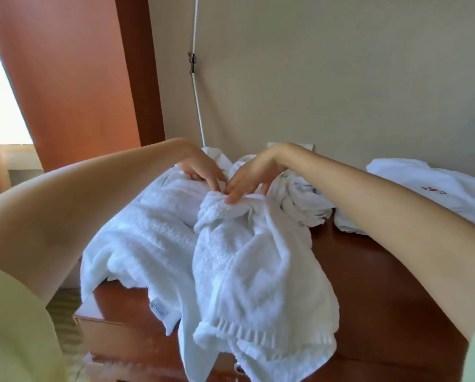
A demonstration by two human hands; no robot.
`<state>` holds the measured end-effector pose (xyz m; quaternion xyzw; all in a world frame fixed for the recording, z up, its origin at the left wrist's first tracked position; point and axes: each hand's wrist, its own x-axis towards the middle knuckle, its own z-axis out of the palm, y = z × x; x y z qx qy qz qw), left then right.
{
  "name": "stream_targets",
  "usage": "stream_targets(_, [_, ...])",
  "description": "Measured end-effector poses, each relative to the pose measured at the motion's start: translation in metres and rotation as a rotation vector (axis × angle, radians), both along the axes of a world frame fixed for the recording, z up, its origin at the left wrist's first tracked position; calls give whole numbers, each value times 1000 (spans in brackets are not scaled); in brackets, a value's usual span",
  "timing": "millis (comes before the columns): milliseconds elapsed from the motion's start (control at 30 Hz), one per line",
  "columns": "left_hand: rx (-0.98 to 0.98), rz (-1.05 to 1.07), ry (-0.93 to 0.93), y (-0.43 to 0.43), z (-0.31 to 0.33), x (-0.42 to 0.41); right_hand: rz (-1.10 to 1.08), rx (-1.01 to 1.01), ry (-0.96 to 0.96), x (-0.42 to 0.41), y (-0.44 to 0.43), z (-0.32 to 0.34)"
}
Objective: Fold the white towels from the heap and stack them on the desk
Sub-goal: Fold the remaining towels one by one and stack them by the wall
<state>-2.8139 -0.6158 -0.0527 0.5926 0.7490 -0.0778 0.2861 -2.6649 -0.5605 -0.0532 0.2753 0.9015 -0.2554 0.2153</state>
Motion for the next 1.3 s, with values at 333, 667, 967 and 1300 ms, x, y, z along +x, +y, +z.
stream_targets(333, [191, 68, -466, -13, 8, 6, -122, -42, 487, 55, 1, 20])
stream_targets(667, [-6, -385, -822, 43, 24, 126, -656, -84, 1103, 202, 31, 78])
stream_targets(967, [84, -461, -871, 106, 26, 245, -1125, 349, 1081, 343, 38, 73])
stream_targets(1300, [642, -318, -773, 163, 2, 300, -1145, 724, 563, 443, 70, 1])
